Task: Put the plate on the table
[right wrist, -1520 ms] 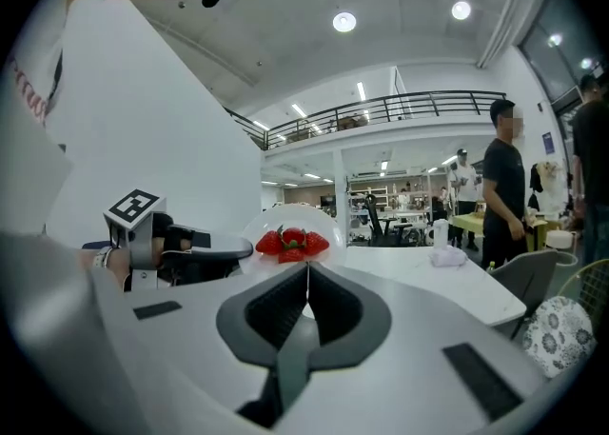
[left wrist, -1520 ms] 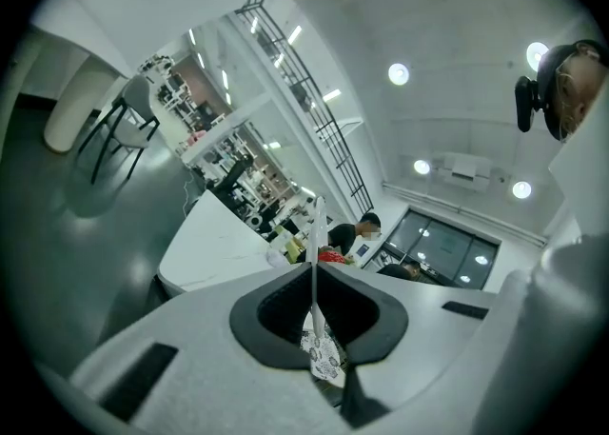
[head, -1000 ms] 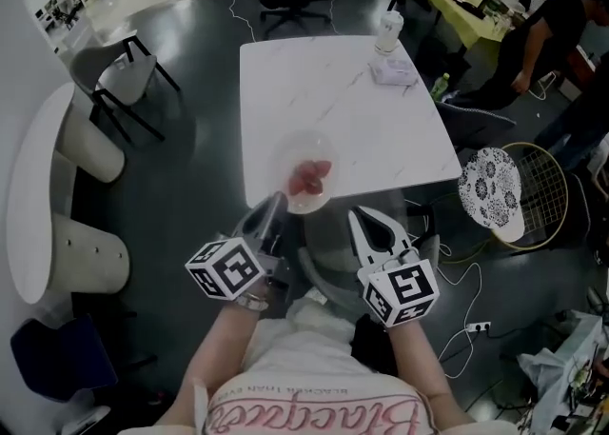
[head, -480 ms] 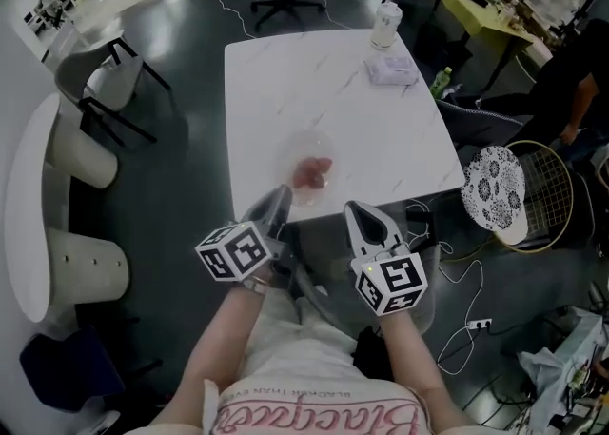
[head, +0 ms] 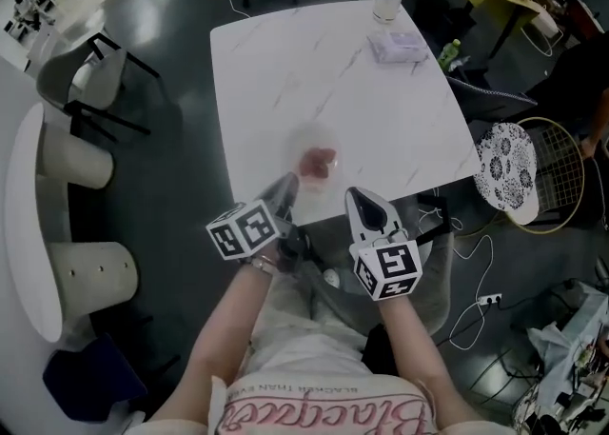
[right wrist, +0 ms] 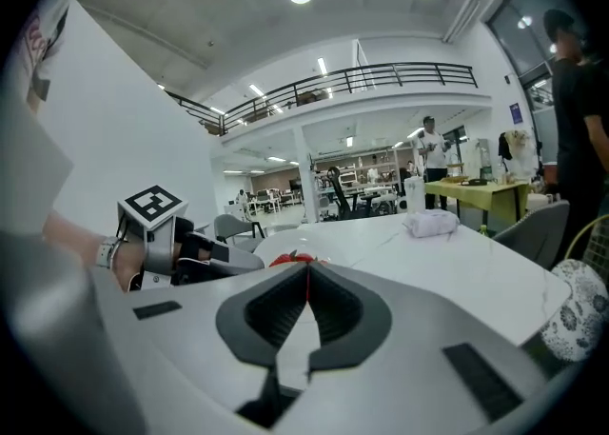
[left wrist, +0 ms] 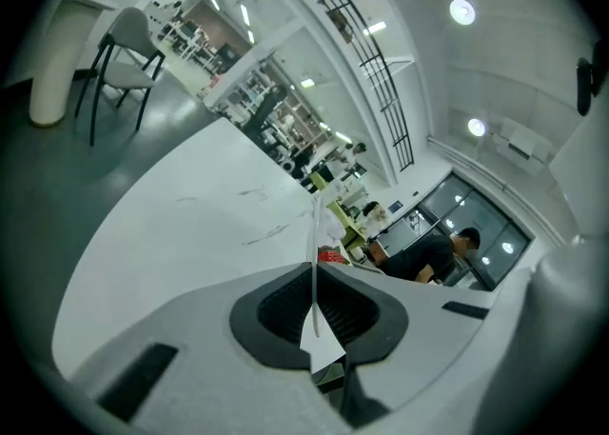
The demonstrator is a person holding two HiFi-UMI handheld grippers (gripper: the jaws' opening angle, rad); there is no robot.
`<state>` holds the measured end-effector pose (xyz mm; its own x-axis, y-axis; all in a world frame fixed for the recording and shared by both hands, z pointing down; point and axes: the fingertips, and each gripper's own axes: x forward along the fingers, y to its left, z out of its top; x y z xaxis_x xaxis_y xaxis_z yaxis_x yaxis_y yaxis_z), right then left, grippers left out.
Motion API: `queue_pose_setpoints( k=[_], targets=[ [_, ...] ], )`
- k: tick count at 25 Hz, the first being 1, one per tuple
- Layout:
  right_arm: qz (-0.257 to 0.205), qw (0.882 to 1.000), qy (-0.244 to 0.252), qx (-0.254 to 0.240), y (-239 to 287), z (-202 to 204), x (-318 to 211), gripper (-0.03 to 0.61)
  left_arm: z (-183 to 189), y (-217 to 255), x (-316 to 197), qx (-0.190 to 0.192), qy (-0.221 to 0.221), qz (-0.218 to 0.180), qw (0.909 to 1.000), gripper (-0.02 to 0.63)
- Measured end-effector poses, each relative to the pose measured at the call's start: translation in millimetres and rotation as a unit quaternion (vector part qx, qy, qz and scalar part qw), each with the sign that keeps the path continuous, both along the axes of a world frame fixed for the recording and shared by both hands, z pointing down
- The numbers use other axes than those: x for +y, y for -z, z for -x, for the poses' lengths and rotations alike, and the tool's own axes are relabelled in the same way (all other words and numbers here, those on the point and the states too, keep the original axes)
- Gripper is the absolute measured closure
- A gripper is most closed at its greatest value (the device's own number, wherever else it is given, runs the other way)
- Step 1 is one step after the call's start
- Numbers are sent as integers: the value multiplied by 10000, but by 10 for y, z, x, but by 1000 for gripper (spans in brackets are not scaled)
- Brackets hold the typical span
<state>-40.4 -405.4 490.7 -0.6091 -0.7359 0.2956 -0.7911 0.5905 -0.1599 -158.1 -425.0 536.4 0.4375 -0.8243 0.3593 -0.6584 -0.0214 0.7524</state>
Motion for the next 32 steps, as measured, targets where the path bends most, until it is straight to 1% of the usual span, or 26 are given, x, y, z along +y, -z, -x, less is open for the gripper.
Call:
queue_pose_setpoints(
  k=[7, 10, 14, 16, 20, 22, 24, 26, 28, 30, 32],
  targets=[
    [431, 9986, -288, -90, -301, 94, -226, 574, 151, -361, -300, 44, -175, 440, 9989, 598],
    [546, 9977, -395, -57, -397, 87, -302, 574, 223, -481, -422, -29, -235, 591, 9980, 598],
    [676, 9963, -525, -37, -489, 39, -350, 574, 259, -670, -522, -34, -301, 818, 9962, 598],
    [715, 9959, -556, -25, -510, 34, -372, 574, 287, -747, -584, -291, -362, 890, 9949, 597],
    [777, 9952, -584, 70, -577, 28, -388, 574, 368, -925, -663, -1066, -504, 1014, 9878, 577],
    [792, 9951, -584, 132, -606, 18, -389, 574, 403, -1003, -685, -1467, -552, 1098, 9815, 558],
    [803, 9948, -593, 182, -621, 1, -388, 574, 423, -1051, -704, -1881, -624, 1164, 9732, 538],
    [822, 9944, -620, 233, -630, -22, -373, 574, 432, -1086, -707, -2244, -734, 1178, 9646, 503],
    [812, 9942, -635, 303, -621, -41, -340, 574, 439, -1093, -675, -2453, -804, 1160, 9591, 455],
    [768, 9944, -634, 353, -589, -55, -312, 574, 429, -1052, -632, -2564, -847, 1052, 9571, 442],
    [720, 9946, -639, 375, -540, -71, -295, 574, 382, -962, -592, -2736, -933, 825, 9537, 439]
  ],
)
